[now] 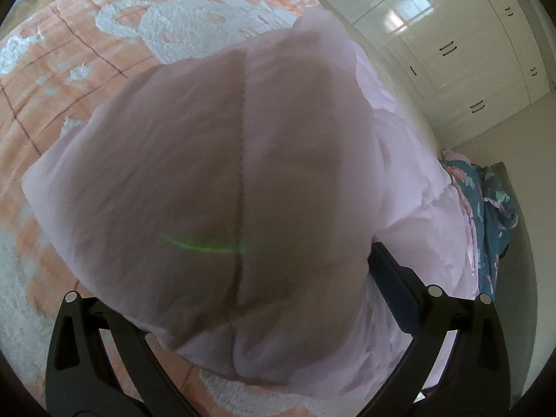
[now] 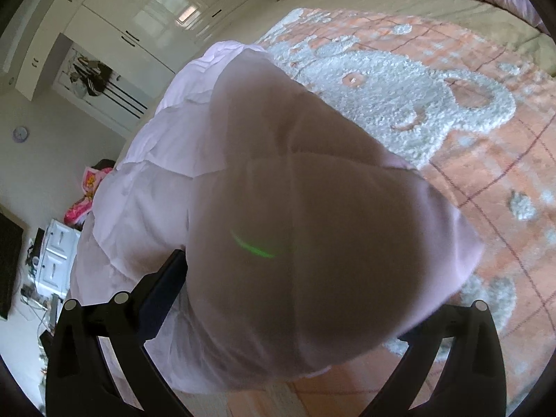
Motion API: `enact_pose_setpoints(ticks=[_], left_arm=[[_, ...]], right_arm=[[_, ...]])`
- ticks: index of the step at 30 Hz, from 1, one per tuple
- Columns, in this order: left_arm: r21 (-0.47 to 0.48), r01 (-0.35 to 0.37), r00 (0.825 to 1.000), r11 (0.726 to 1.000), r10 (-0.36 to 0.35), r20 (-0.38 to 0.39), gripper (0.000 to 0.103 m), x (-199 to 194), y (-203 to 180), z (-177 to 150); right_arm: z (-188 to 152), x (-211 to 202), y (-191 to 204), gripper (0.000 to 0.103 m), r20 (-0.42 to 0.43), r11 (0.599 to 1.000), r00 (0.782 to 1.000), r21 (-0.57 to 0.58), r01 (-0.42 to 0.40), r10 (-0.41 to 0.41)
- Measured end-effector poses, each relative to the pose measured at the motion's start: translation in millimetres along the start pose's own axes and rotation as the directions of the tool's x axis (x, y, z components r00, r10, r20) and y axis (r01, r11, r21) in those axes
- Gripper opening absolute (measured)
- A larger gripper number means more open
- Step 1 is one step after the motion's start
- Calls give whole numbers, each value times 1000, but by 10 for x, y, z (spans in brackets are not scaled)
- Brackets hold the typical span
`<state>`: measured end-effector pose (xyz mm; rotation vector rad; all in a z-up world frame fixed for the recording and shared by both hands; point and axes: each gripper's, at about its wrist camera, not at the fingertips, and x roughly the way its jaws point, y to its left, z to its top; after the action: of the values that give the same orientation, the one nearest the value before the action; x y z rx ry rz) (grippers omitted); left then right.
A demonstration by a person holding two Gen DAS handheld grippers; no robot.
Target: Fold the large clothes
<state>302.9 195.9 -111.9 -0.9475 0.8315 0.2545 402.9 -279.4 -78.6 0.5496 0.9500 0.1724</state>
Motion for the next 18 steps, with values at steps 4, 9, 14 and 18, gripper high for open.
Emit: enact_pose_setpoints(ticks=[4, 9, 14, 18], left_arm=[[7, 0, 1000, 1000, 0, 18, 95, 46, -37, 18], [27, -12, 999, 1000, 11, 46, 94, 51, -89, 8], [82, -26, 996, 996, 19, 83, 74, 50, -232, 25], [134, -37, 994, 990, 23, 105, 55, 34, -378, 43]], right_arm=[[28, 56, -2, 99, 13, 1000, 1000, -4, -14, 14], [60, 116, 38, 99, 35, 999, 999, -34, -15, 16], [74, 161, 57, 96, 36, 998, 998, -47, -44, 46], [106, 186, 88, 77, 26, 994, 994, -48, -102, 103]])
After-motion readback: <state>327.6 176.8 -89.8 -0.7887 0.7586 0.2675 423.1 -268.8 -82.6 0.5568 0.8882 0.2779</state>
